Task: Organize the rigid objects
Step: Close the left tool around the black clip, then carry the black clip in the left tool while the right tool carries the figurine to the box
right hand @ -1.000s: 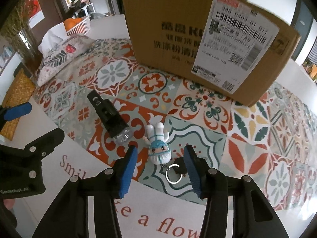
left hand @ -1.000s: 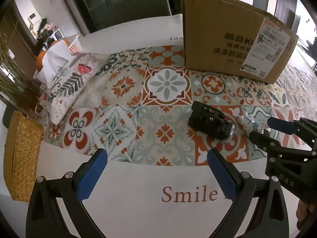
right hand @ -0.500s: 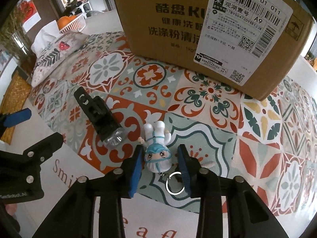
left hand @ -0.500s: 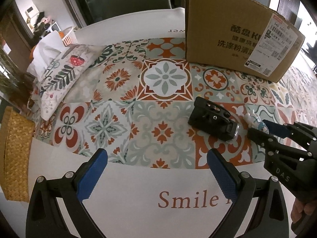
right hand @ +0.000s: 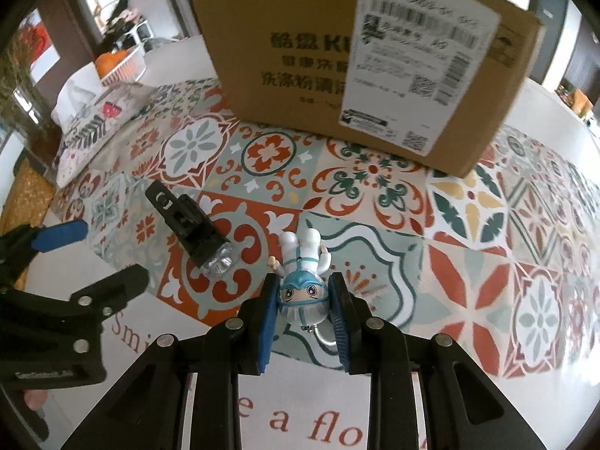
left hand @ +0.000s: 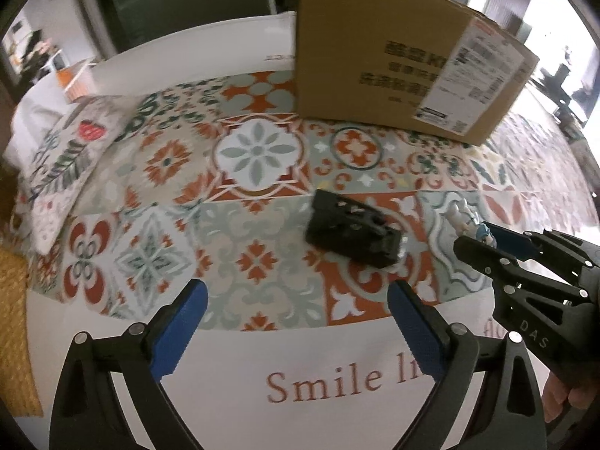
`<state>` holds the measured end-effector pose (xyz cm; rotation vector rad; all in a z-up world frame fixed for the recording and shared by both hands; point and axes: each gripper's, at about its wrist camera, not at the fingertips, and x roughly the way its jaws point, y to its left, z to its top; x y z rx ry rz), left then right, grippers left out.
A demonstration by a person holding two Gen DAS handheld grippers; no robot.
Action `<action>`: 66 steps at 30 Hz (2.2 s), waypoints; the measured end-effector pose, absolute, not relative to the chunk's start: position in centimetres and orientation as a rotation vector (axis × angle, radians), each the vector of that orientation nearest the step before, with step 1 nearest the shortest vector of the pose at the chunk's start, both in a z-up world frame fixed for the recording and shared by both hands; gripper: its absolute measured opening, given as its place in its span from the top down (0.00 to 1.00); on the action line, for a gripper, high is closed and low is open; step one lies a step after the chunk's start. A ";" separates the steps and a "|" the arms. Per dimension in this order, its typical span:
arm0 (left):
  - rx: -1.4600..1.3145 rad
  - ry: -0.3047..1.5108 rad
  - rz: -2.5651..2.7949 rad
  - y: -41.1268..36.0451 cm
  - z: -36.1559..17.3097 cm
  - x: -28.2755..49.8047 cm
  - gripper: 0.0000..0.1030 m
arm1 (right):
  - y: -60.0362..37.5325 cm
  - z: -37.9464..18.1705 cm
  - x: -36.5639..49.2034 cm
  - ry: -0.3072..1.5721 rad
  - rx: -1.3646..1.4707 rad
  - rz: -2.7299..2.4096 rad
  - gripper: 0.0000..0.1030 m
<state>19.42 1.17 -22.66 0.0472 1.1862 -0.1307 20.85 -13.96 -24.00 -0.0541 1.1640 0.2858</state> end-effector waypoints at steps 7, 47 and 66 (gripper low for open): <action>0.099 1.189 -0.234 -0.9 -23.0 20.4 0.05 | -15.6 -23.8 20.0 1.175 -0.002 0.236 0.73; 0.096 1.121 -0.209 -1.9 -21.4 21.3 0.29 | -16.9 -22.3 19.9 1.154 0.040 0.198 0.73; 0.058 0.937 -0.215 -2.2 -11.5 20.8 0.29 | -16.9 -12.9 19.0 0.950 0.031 0.206 0.73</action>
